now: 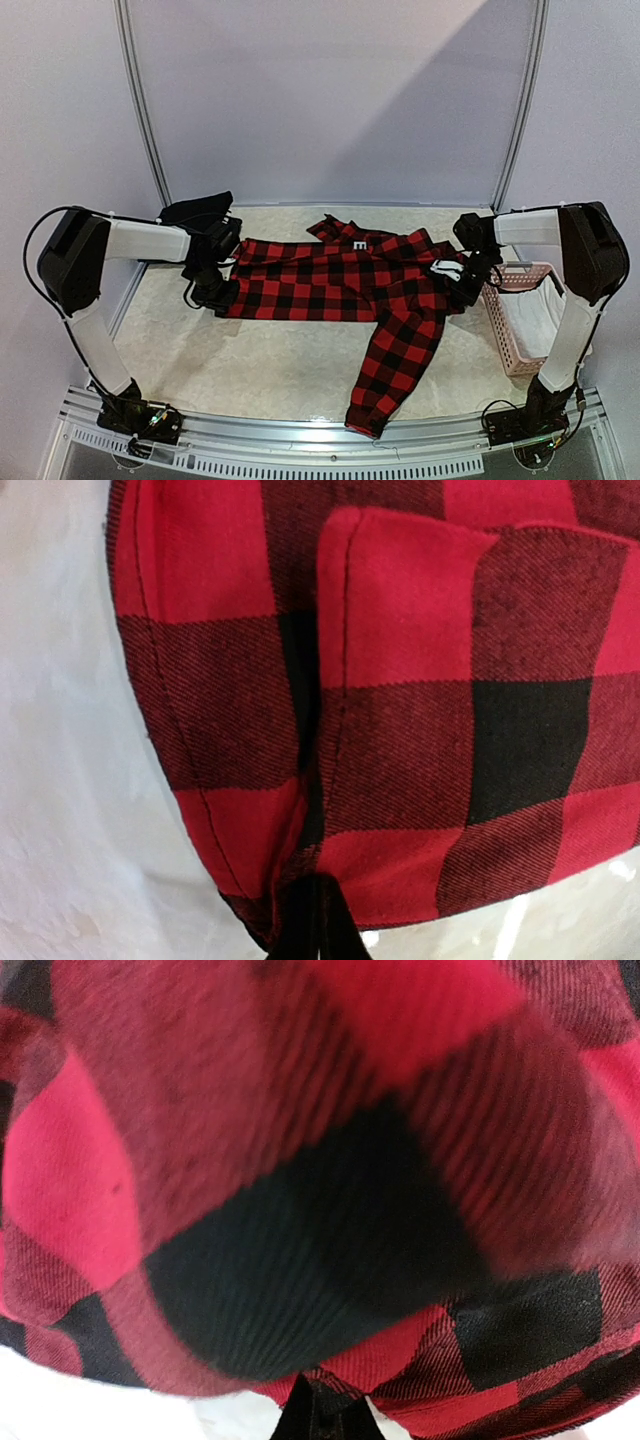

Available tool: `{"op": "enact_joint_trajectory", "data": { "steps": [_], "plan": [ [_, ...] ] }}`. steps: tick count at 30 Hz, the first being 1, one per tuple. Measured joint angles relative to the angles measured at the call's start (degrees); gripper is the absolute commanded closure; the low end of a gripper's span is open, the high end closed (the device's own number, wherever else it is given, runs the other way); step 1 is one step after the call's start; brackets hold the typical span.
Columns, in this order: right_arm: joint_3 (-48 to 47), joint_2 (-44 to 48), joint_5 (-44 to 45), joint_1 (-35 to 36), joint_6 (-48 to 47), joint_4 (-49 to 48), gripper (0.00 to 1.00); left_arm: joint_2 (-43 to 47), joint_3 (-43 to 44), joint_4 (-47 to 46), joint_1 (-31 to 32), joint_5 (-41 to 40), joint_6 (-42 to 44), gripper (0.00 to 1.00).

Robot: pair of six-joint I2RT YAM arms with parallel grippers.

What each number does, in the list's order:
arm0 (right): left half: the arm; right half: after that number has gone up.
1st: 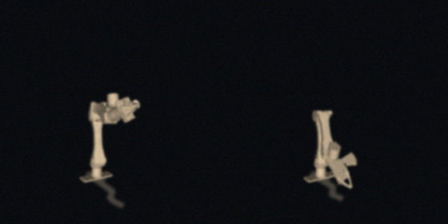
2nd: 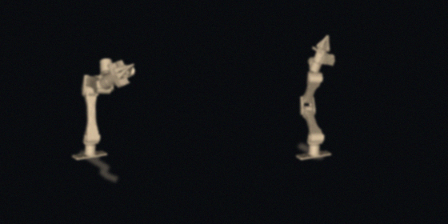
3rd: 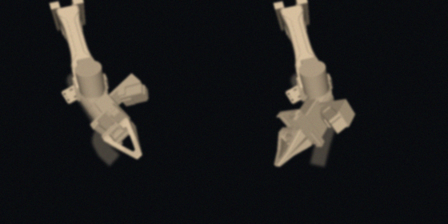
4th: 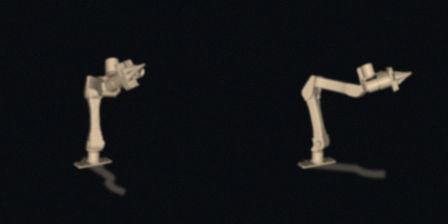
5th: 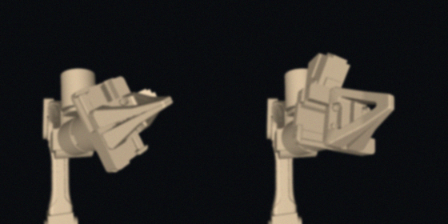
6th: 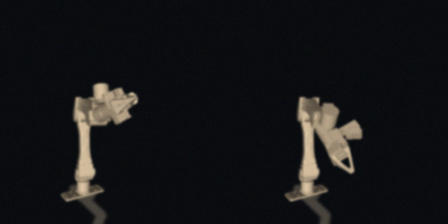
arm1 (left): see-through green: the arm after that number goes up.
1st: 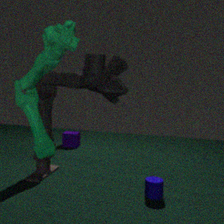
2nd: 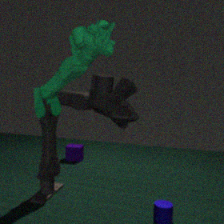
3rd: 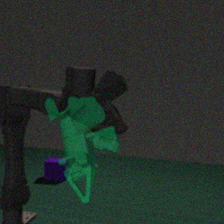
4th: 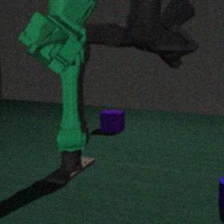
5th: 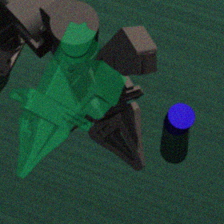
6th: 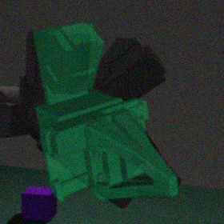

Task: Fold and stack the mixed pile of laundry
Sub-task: Adjust the rectangle-folded shirt at the center of the board.

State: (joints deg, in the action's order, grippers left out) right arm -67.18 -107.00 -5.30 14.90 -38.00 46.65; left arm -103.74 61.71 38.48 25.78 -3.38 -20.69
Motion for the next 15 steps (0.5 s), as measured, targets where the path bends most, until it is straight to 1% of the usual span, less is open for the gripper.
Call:
{"op": "enact_joint_trajectory", "data": {
  "steps": [4, 7, 12, 15],
  "plan": [
    [0.0, 0.0, -1.8, 0.0, -0.9, 2.5, 0.98, 3.8, -3.8, 2.2, 0.0, 0.5, -0.9, 1.0],
    [0.9, 0.6, -3.5, 0.1, -1.4, 5.4, 0.96, 8.9, -6.7, 6.1, 0.0, 1.0, -2.6, 1.0],
    [5.6, 3.6, -4.9, 0.7, -3.0, 12.4, 0.96, 19.6, -9.3, 13.5, 0.0, 0.9, -6.1, 1.0],
    [9.0, 5.6, -5.1, 2.9, -4.0, 16.3, 0.9, 23.5, -10.2, 17.2, 0.0, 0.3, -7.5, 1.0]
  ]
}}
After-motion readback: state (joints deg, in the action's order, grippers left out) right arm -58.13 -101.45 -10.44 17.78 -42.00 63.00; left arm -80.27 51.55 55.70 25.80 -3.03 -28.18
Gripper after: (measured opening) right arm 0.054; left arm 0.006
